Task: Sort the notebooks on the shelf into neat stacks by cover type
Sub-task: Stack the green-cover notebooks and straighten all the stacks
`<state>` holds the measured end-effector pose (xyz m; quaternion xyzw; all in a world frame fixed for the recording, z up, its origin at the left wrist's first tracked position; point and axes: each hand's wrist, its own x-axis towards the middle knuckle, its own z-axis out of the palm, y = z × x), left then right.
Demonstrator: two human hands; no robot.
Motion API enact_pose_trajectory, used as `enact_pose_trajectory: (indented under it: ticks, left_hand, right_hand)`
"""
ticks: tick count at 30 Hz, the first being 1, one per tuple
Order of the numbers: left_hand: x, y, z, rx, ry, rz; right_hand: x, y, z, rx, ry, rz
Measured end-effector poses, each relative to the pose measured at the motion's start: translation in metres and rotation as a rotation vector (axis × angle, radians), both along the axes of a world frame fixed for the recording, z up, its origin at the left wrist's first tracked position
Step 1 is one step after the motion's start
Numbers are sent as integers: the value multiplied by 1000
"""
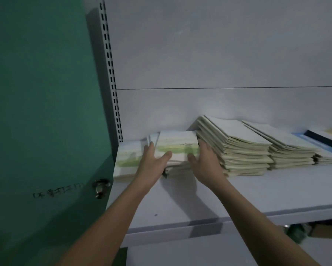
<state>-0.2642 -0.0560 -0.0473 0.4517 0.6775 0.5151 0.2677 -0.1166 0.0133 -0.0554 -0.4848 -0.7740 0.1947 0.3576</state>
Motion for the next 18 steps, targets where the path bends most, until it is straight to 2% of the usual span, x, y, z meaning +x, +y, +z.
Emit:
enact_pose_trajectory:
  ticks: [4,9,12,16,18]
  left_hand:
    - [8,-6,-18,60,150,-5]
    - [14,6,-25,105,236,86]
    - [19,6,-32,152,345,103]
    - [25,2,-44,214,586,160]
    - [23,1,-44,214,629,214]
  right_hand:
    - [6,-2,-14,-30,210,44]
    - [10,7,-21,-18,157,57]
    - [10,11,-29,65,146,45]
    - [11,18,-41,102,256,34]
    - [13,18,-43,81,268,70]
